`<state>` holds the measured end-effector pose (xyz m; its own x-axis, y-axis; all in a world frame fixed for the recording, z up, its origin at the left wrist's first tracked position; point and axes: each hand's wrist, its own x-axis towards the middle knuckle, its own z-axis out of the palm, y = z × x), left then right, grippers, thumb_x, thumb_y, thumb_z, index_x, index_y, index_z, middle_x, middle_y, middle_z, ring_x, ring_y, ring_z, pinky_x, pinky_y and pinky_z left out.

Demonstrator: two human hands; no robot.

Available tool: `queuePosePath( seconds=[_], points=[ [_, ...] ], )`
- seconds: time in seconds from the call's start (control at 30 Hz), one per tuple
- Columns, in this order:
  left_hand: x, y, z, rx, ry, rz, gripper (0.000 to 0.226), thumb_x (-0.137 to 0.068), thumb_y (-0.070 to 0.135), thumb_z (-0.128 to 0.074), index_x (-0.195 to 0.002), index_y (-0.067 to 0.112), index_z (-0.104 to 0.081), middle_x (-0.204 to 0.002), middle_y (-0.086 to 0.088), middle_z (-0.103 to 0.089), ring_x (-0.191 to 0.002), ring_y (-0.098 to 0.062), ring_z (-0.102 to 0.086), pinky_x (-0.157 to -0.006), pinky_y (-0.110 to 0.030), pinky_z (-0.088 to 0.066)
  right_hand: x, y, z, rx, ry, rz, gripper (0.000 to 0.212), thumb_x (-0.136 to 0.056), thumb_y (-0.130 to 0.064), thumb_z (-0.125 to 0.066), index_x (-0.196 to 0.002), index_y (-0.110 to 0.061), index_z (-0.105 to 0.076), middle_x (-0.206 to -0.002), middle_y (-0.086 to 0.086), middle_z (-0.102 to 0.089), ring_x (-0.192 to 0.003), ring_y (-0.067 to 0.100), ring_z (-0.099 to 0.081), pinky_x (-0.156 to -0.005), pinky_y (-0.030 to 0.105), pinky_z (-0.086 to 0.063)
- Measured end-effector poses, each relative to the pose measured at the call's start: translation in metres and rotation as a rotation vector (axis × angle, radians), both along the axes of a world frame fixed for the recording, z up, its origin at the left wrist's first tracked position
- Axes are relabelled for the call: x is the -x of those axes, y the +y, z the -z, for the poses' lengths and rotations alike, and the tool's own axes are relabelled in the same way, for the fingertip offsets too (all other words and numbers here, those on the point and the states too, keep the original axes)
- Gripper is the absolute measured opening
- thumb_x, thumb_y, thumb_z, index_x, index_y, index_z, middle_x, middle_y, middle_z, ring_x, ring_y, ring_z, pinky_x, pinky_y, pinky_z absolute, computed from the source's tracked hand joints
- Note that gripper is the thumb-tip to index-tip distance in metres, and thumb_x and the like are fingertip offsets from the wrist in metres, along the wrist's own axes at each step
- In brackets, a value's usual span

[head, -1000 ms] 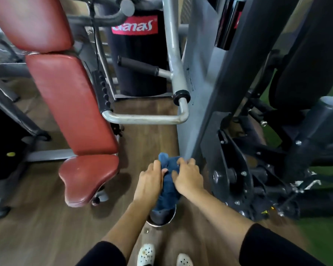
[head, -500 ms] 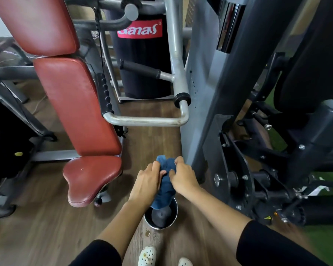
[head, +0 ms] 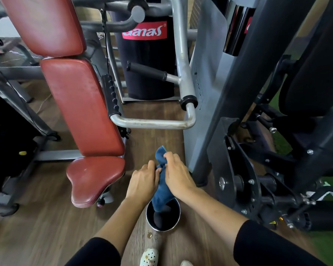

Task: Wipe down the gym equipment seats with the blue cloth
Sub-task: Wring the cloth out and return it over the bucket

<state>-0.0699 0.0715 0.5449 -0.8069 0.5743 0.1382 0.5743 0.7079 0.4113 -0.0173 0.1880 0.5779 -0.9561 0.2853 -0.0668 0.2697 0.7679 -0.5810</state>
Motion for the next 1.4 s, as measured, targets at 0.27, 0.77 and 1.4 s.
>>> queuePosePath(
  seconds=[0.27, 0.77, 1.4],
  points=[
    [0.011, -0.009, -0.004, 0.014, -0.002, -0.011, 0.077, -0.080, 0.032, -0.066, -0.145, 0.020, -0.026, -0.119, -0.008, -0.049, -0.091, -0.031, -0.059, -0.073, -0.043, -0.050, 0.008, -0.004, -0.003, -0.123, -0.007, -0.139, 0.035, -0.093, -0.005, -0.047, -0.125, -0.016, -0.039, -0.115, 0.008, -0.044, -0.104, 0.024, -0.048, -0.083, 0.032, -0.042],
    [0.019, -0.006, -0.007, 0.213, 0.267, 0.051, 0.035, -0.050, 0.009, -0.079, -0.069, 0.018, -0.052, -0.059, 0.005, -0.057, -0.062, -0.025, -0.054, -0.047, -0.032, -0.036, 0.010, 0.012, 0.001, -0.204, -0.141, -0.209, 0.034, -0.097, -0.018, -0.053, -0.126, -0.003, -0.044, -0.122, 0.015, -0.049, -0.112, 0.026, -0.051, -0.095, 0.034, -0.043],
    [0.015, -0.008, -0.016, 0.308, 0.086, 0.071, 0.023, -0.089, 0.021, -0.044, -0.111, 0.020, -0.053, -0.106, -0.002, -0.053, -0.100, -0.024, -0.050, -0.072, -0.036, -0.036, 0.014, 0.011, -0.004, -0.253, -0.228, -0.214, 0.026, -0.091, -0.013, -0.058, -0.113, -0.006, -0.044, -0.116, 0.013, -0.054, -0.108, 0.029, -0.050, -0.085, 0.035, -0.038]
  ],
)
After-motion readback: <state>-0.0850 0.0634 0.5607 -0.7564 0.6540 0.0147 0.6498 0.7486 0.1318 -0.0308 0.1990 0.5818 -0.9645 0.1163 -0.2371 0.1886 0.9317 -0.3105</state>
